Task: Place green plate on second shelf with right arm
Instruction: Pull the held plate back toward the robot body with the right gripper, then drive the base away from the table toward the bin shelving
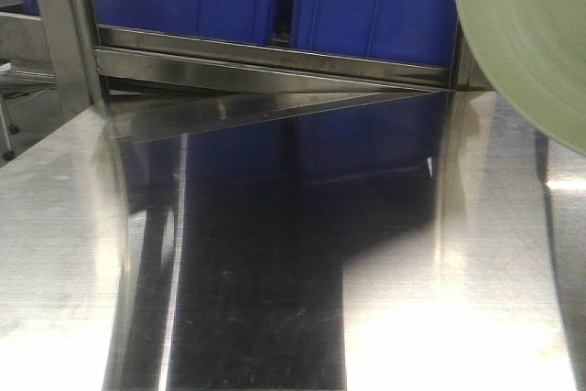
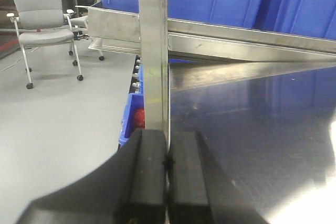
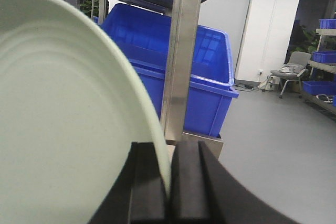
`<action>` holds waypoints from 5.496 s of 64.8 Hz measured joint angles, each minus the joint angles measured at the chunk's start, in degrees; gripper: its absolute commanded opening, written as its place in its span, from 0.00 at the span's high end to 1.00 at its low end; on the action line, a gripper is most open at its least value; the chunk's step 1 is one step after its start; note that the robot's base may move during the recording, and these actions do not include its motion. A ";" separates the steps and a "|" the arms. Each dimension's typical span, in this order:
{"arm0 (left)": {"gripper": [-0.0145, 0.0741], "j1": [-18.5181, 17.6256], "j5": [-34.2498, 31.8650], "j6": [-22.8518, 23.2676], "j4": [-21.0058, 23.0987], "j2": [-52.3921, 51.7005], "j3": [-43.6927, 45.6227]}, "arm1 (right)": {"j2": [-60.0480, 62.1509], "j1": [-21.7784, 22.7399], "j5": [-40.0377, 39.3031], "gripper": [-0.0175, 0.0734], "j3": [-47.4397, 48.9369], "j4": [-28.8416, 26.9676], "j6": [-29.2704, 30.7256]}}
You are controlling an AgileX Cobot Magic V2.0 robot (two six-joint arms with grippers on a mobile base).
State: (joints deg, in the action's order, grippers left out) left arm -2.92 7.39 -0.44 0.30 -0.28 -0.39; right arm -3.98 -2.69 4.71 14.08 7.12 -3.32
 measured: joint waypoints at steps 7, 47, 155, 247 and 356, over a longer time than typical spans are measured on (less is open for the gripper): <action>0.69 0.00 0.00 0.00 0.00 0.00 0.00 | 0.00 0.00 0.00 0.75 0.00 0.00 0.00; 0.69 0.00 0.10 0.00 0.00 0.00 0.00 | 0.00 0.00 0.10 0.75 0.00 0.00 -0.12; 0.69 0.00 0.10 0.00 0.00 0.00 0.00 | 0.23 0.00 0.31 0.75 0.00 0.00 -0.22; 0.69 0.00 0.31 0.00 0.00 0.00 0.00 | 0.23 0.00 0.53 0.75 0.00 0.00 -0.22; 0.69 0.00 0.31 0.00 0.00 0.00 0.00 | 0.23 0.00 0.88 0.75 -0.09 0.00 -0.22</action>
State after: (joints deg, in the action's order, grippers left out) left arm -2.92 7.70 -0.44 0.30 -0.28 -0.39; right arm -3.75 -2.69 5.58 13.99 7.12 -3.54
